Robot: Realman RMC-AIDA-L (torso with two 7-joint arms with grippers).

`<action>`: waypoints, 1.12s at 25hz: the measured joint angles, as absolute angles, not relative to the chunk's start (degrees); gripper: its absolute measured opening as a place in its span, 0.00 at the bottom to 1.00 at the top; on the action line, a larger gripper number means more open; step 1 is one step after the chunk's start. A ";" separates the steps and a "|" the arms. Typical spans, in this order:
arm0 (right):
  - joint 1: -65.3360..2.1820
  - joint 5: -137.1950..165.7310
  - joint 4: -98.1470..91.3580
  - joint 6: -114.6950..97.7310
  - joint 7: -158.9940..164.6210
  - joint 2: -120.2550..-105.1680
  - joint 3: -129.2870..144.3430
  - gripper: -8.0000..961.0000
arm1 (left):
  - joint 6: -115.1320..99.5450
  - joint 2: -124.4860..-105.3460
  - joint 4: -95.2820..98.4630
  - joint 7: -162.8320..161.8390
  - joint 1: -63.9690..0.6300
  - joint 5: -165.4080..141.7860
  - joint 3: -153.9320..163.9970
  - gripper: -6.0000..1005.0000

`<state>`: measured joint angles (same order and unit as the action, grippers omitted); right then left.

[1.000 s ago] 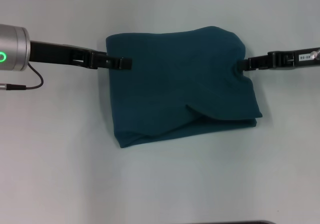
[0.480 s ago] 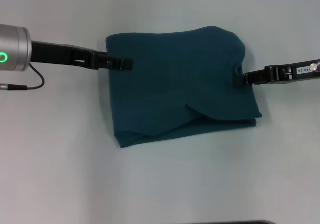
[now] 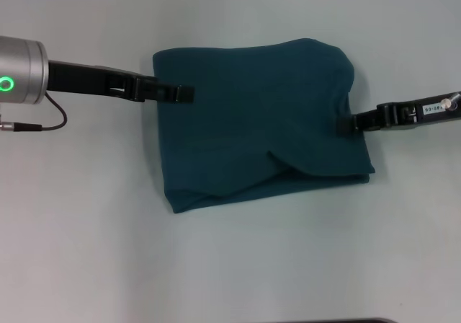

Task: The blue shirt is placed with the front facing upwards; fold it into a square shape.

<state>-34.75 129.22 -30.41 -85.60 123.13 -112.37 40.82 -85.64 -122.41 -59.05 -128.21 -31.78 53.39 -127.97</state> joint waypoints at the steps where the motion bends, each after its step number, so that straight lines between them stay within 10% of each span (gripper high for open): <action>1: -34.77 129.76 -30.41 -85.60 123.55 -112.38 40.83 0.32 | -85.72 -122.44 -59.05 -128.22 -31.80 53.42 -127.96 0.96; 10: -34.70 129.42 -30.86 -85.79 123.92 -112.25 40.08 0.07 | -85.90 -122.38 -59.06 -128.15 -31.81 53.52 -127.95 0.96; 28: -34.86 125.80 -35.55 -88.20 123.97 -111.35 38.79 0.04 | -85.71 -122.24 -59.06 -127.44 -31.97 53.43 -127.97 0.96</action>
